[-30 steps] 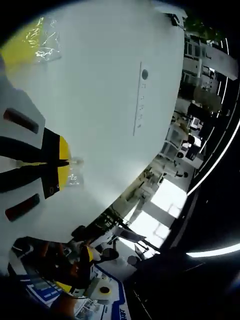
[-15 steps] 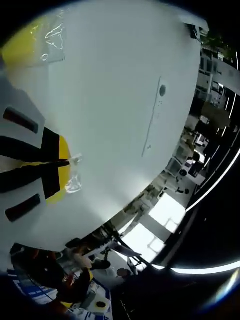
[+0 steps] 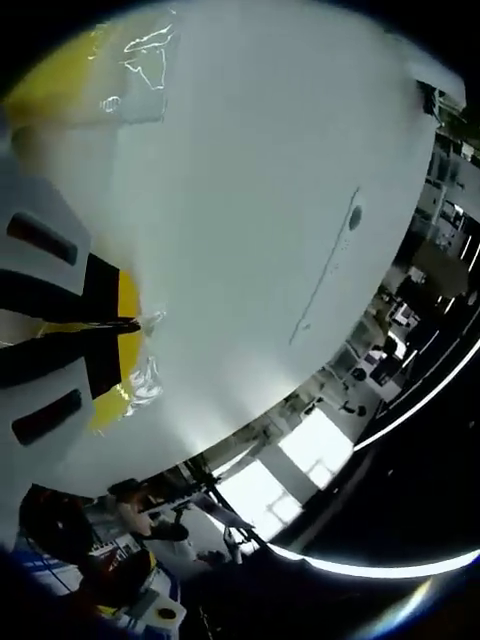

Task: Compare the silicone blocks by pressing each to a similar depth, holding the contact briefly, and releasing to observe deformation and rebound differences across the visible hardness samples.

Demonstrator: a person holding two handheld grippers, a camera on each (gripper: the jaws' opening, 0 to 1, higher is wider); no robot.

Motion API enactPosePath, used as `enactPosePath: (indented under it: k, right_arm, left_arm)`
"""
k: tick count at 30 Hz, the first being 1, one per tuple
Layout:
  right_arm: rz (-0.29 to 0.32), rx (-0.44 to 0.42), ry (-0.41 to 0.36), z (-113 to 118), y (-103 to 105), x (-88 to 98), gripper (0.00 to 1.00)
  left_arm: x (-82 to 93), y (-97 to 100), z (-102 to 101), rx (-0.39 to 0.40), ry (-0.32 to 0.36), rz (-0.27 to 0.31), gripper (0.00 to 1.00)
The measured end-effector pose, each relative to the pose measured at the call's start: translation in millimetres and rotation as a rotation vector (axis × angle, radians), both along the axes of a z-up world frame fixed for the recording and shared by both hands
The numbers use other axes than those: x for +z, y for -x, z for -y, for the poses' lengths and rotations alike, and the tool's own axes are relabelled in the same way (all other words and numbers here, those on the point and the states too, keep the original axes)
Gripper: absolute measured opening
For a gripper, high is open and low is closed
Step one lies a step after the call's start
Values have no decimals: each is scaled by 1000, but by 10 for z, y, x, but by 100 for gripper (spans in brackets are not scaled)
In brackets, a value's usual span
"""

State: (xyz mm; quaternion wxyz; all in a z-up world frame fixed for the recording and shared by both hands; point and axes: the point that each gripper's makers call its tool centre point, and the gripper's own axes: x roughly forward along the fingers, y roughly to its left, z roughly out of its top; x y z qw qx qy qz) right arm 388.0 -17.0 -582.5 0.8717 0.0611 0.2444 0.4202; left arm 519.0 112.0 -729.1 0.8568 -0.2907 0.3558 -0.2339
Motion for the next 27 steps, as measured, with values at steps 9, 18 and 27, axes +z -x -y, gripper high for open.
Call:
enactPosePath:
  k: [9, 18, 27]
  right_arm:
    - [-4, 15, -45, -140, 21, 142, 64]
    - [14, 13, -28, -201, 92, 204, 65]
    - [4, -51, 6, -85, 174, 91, 68]
  left_arm:
    - [44, 74, -88, -25, -90, 36, 15]
    - [103, 243, -151, -142, -280, 69, 29]
    - [318, 528, -320, -286, -495, 171, 36]
